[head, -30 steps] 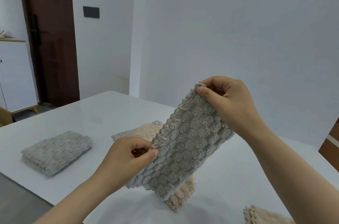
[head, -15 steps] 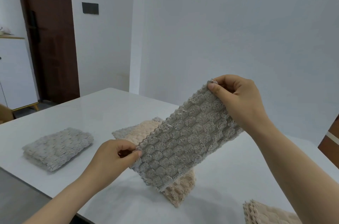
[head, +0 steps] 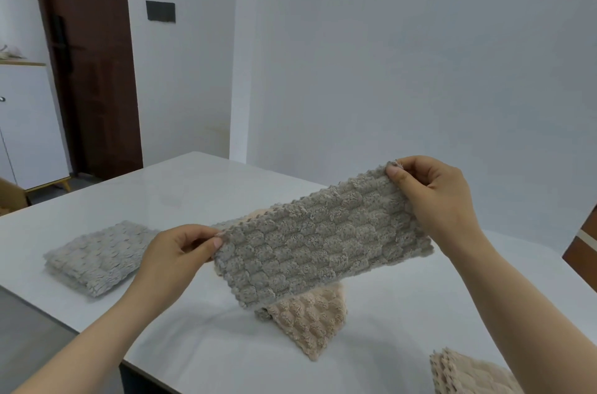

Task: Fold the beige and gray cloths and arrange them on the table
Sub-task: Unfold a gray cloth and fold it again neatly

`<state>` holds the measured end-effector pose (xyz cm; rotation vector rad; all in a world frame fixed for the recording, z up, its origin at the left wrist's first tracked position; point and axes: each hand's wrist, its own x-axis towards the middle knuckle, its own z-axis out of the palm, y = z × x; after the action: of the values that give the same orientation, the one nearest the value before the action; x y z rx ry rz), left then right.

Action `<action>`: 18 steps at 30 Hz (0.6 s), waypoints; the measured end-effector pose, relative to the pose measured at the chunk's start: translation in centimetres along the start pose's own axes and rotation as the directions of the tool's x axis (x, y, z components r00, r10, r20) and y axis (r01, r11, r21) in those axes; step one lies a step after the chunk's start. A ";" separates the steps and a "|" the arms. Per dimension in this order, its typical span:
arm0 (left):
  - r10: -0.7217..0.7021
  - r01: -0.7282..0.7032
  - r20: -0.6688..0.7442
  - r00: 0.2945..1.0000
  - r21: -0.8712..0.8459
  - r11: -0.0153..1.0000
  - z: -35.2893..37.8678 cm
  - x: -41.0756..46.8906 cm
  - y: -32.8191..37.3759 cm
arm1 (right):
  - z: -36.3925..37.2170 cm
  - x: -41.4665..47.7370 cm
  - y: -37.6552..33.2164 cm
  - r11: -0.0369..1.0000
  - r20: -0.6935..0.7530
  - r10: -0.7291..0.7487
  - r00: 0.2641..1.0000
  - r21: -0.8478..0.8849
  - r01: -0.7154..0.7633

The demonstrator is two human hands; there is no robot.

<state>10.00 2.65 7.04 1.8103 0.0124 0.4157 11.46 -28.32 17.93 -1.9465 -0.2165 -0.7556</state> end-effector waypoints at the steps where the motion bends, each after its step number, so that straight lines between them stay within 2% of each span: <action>1: 0.003 -0.003 -0.010 1.000 -0.026 1.000 0.0 0.2 -0.1 | 0.0 -0.1 0.4 1.000 0.000 0.016 1.000 0.005 -0.016; 7: 0.033 -0.039 -0.071 0.997 -0.075 0.996 0.0 0.6 0.3 | 0.0 -0.8 2.0 0.994 -0.028 0.101 0.994 0.040 -0.100; 12: 0.113 -0.098 -0.089 0.990 0.160 0.982 0.1 0.7 0.8 | 0.4 -1.4 3.2 0.993 -0.038 0.120 0.992 0.026 -0.119; 18: -0.020 0.016 -0.056 0.998 -0.066 0.998 0.5 0.7 1.2 | 0.6 -2.5 4.1 0.995 -0.029 0.100 0.995 -0.011 -0.100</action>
<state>10.59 2.02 8.24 1.7327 0.0538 0.4495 11.64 -29.37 13.21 -1.9424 -0.0965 -0.7198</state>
